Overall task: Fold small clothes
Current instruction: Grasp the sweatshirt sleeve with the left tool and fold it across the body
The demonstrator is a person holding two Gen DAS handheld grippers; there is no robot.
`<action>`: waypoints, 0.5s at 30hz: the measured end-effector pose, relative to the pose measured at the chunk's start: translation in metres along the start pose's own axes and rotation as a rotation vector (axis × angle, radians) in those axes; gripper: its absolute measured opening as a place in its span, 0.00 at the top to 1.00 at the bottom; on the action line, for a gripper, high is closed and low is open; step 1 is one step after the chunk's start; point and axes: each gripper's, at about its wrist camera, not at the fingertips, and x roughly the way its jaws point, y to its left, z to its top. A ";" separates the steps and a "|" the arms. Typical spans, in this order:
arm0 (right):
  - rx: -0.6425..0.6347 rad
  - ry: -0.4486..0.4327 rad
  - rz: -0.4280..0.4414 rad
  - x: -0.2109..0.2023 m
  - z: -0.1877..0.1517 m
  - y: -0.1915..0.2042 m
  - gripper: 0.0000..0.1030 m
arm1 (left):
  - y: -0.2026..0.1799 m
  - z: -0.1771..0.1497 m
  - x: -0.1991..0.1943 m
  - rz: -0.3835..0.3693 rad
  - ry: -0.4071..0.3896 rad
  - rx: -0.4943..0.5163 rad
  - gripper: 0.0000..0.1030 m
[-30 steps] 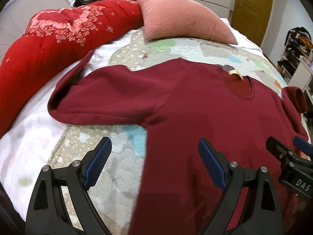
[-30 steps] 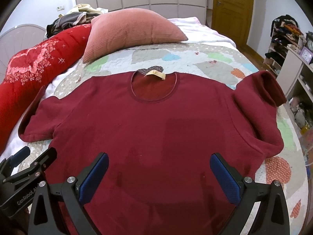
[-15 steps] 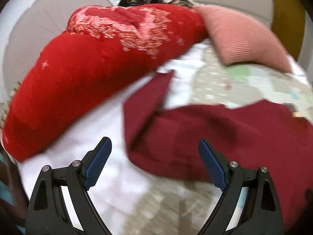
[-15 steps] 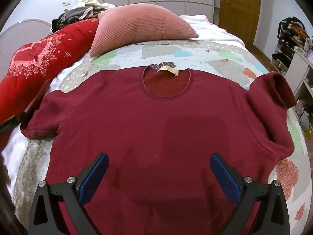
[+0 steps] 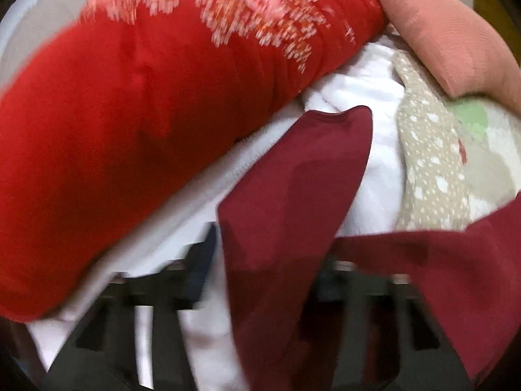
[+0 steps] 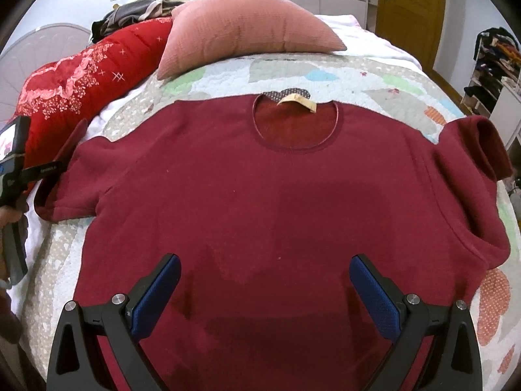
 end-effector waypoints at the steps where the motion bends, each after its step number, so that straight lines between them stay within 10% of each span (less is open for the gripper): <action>1: 0.006 0.002 0.007 0.000 0.000 0.000 0.00 | 0.004 0.000 0.002 -0.023 0.007 -0.026 0.73; 5: 0.018 0.007 0.015 0.001 -0.001 -0.003 0.00 | 0.004 -0.002 -0.021 -0.068 -0.009 -0.046 0.84; 15: 0.057 -0.030 0.009 -0.015 0.002 -0.020 0.00 | -0.068 -0.003 -0.155 -0.515 -0.148 0.001 0.87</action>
